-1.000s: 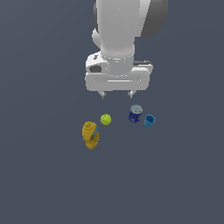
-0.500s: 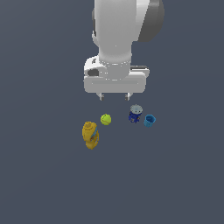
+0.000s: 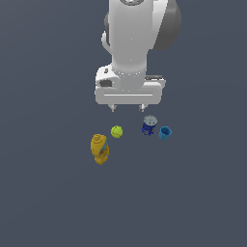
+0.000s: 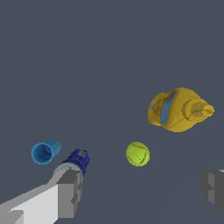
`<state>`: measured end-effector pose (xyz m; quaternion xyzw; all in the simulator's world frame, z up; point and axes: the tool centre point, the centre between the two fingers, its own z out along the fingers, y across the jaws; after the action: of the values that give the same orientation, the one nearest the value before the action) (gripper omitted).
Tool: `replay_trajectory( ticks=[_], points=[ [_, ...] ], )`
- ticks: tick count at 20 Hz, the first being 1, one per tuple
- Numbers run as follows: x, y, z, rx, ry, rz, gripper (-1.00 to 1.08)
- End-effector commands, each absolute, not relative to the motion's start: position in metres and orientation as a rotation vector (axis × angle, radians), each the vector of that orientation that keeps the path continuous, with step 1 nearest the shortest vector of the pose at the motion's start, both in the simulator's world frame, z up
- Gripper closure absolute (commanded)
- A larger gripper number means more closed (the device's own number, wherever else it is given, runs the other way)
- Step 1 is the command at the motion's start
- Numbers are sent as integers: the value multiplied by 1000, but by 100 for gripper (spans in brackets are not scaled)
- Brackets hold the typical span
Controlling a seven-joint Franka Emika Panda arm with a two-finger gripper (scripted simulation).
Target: Pick up a designated object from a clutter of objects.
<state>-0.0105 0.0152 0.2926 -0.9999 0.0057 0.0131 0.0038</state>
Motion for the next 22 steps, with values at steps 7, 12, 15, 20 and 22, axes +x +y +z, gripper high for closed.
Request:
replay_trajectory(
  ticks=[7, 12, 15, 20, 22],
  points=[
    [-24, 47, 252, -3141, -27, 34, -92],
    [-43, 76, 215, -3144, -73, 25, -92],
    [-59, 94, 191, -3145, -106, 18, -92],
    [-86, 119, 159, -3142, -154, 9, -92],
    [-96, 126, 149, -3141, -169, 7, -92]
  ],
)
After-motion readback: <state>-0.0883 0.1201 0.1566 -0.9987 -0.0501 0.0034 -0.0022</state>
